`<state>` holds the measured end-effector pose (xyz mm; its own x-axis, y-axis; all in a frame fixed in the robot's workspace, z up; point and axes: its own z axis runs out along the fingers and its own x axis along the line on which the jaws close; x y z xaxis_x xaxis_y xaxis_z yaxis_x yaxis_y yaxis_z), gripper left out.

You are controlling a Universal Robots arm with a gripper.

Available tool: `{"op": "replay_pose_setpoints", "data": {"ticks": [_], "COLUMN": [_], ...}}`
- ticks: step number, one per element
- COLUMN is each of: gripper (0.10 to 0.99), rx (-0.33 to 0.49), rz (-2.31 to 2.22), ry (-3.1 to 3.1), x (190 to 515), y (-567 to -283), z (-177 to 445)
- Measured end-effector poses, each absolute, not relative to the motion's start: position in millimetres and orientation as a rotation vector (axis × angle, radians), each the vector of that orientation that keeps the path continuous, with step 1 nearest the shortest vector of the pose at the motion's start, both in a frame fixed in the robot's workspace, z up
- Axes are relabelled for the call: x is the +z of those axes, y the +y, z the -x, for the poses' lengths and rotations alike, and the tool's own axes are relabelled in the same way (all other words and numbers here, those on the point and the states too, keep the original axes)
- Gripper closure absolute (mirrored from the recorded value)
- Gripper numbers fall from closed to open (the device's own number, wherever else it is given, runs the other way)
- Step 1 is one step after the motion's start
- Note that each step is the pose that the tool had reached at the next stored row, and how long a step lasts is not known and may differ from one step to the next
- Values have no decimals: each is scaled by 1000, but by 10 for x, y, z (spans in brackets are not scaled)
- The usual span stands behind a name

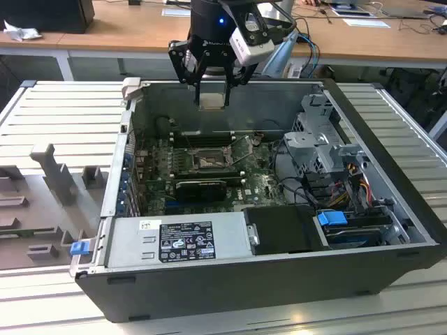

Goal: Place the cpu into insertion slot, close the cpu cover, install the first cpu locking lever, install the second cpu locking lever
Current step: 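Place the cpu into insertion slot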

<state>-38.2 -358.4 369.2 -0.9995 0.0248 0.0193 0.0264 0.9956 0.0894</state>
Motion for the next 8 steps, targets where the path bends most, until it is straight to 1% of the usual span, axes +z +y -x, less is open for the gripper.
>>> {"op": "replay_pose_setpoints", "data": {"ticks": [8], "gripper": [561], "rx": [-140], "rz": [93], "ry": [-3119], "x": [3683], "y": [-3586], "z": [387]}}
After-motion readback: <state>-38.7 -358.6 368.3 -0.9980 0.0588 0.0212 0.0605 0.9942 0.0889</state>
